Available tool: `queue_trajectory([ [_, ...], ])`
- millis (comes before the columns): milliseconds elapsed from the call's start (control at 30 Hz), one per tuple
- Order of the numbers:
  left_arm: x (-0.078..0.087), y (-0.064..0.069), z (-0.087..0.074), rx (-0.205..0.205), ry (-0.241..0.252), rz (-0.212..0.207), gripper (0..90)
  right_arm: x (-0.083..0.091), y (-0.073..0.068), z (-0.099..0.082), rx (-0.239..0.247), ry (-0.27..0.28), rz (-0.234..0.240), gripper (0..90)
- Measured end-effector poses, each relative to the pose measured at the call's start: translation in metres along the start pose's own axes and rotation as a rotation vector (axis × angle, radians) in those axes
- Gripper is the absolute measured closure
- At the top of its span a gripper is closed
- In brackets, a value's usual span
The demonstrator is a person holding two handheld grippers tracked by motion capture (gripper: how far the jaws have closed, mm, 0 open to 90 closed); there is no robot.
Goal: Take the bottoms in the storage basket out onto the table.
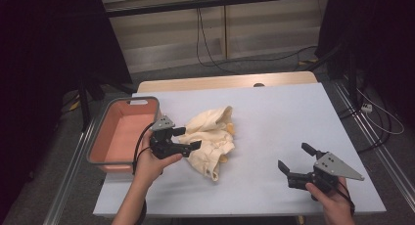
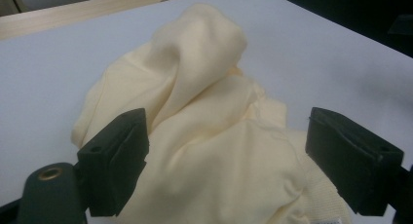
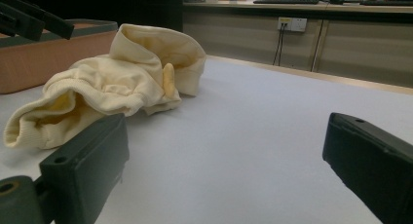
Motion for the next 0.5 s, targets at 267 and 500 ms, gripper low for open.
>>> queue_trajectory([
  [267,0.012,-0.002,-0.015,0.015,0.037,0.01,15.7,0.0,0.0,0.0,0.002,-0.003,0.001,2.9],
  [500,0.017,-0.006,-0.023,0.025,0.038,0.015,15.6,0.0,-0.001,0.0,0.0,-0.002,0.003,2.9],
])
Point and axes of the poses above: each handheld gripper's, and its own axes: x roughly backward along the jaws, z roughly out of its top, y roughly to its right, the point moved 2 cm from there along -x, roughly forward along the jaws, and after that the axes turned 8 degrees about z, right-handed, at the moved point
